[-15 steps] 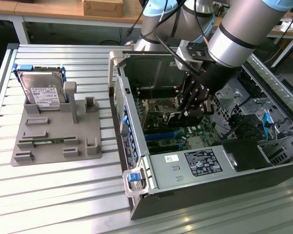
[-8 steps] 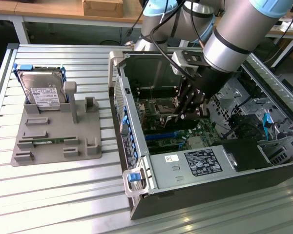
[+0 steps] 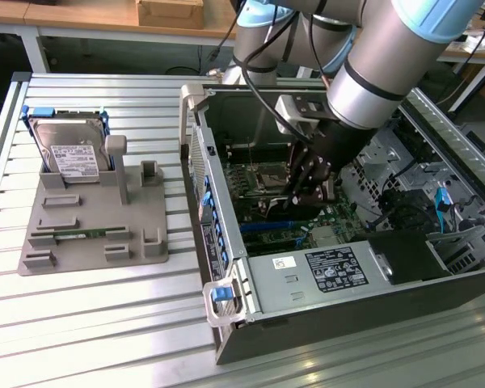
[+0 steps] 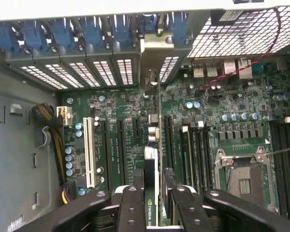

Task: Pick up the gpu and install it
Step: 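Insert the gpu into the slot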

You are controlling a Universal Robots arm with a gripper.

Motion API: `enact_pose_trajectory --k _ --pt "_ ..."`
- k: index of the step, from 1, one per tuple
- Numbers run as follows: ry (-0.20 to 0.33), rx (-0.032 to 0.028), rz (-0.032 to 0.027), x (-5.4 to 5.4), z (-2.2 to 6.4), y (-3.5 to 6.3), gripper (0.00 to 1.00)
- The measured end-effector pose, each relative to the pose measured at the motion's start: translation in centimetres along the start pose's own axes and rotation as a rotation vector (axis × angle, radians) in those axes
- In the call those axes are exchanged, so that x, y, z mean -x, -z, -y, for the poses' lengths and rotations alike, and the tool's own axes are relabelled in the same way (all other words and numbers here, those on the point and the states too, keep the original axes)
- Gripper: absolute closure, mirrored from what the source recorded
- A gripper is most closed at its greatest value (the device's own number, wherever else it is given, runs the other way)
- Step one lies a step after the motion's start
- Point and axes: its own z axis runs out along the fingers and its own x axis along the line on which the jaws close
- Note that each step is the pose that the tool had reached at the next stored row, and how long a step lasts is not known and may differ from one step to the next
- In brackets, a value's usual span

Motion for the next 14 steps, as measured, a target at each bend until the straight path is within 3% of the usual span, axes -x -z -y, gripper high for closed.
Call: enact_pose_trajectory --k 14 --pt "0.005 0.0001 -0.0006 -0.1 -0.58 -1.17 0.73"
